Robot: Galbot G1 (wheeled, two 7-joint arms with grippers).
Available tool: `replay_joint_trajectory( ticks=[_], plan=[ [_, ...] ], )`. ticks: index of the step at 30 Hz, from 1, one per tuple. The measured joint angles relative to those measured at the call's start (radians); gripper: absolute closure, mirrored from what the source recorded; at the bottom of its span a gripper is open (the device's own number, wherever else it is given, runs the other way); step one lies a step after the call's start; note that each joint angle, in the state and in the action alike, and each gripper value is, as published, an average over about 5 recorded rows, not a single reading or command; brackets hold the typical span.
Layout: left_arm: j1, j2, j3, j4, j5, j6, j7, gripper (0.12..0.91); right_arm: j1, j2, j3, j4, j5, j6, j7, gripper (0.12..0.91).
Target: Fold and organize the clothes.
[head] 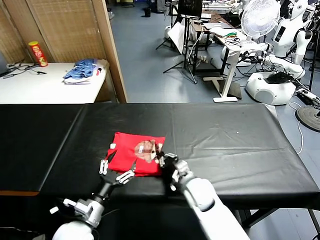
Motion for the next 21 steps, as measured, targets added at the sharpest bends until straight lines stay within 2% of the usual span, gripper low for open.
replay_joint_trajectory(
  ticks=[3, 5, 7, 10, 12, 16, 21],
  plan=[
    [0.005, -0.002, -0.009, 0.020, -0.028, -0.002, -0.021, 0.232, -0.040, -0.084, 0.033, 0.047, -0.013, 0.067, -0.008, 0.623],
    [0.007, -0.005, -0.013, 0.035, -0.049, -0.011, -0.041, 0.232, -0.075, -0.130, 0.056, 0.086, -0.009, 0.100, 0.005, 0.523],
    [0.009, -0.008, -0.018, 0.050, -0.059, -0.018, -0.055, 0.232, -0.117, -0.163, 0.081, 0.131, 0.004, 0.127, 0.033, 0.406],
    [0.018, -0.007, -0.024, 0.060, -0.070, -0.012, -0.066, 0.232, -0.194, -0.189, 0.124, 0.204, 0.033, 0.160, 0.097, 0.277],
    [0.028, -0.001, -0.027, 0.054, -0.084, 0.008, -0.072, 0.232, -0.252, -0.193, 0.154, 0.250, 0.049, 0.173, 0.140, 0.240],
    [0.061, 0.010, -0.038, 0.023, -0.113, 0.069, -0.092, 0.232, -0.389, -0.184, 0.214, 0.335, 0.057, 0.189, 0.205, 0.228],
    [0.121, 0.028, -0.060, -0.035, -0.196, 0.145, -0.140, 0.232, -0.578, -0.132, 0.265, 0.440, 0.042, 0.216, 0.277, 0.227]
  ],
)
